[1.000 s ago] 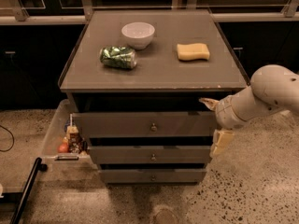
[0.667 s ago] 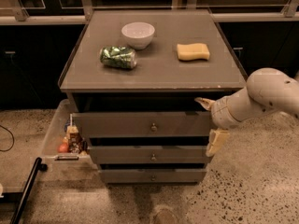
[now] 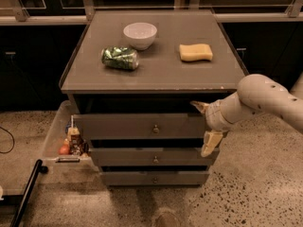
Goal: Open top drawer
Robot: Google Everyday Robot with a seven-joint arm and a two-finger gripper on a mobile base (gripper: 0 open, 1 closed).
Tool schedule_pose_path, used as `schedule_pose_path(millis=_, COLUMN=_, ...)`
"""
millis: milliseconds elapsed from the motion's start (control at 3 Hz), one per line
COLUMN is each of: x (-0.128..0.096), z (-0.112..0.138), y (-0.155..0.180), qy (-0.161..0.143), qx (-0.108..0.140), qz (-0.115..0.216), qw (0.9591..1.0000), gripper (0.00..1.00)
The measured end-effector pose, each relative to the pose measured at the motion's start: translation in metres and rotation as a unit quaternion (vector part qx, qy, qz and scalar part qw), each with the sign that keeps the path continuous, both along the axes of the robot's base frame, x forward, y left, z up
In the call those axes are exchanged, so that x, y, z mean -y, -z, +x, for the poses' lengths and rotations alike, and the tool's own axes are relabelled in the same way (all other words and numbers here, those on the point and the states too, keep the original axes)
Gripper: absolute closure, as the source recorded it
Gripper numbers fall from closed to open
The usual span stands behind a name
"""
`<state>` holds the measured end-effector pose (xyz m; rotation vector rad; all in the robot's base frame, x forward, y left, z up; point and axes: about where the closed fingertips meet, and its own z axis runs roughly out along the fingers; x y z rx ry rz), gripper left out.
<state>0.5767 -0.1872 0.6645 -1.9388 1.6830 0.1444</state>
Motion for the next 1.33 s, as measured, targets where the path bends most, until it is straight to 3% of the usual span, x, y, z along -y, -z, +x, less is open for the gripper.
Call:
schedule_pose_path(millis=1000, x=0.001, z=0.027, y=0.027, qy=0.01, qx=-0.012, qz=-0.005, qw=0.9999, gripper=0.0)
schedule_pose_path(millis=1333, x=0.001, z=0.027, y=0.027, qy=0.01, qx=-0.012, qz=-0.005, qw=0.9999, gripper=0.19)
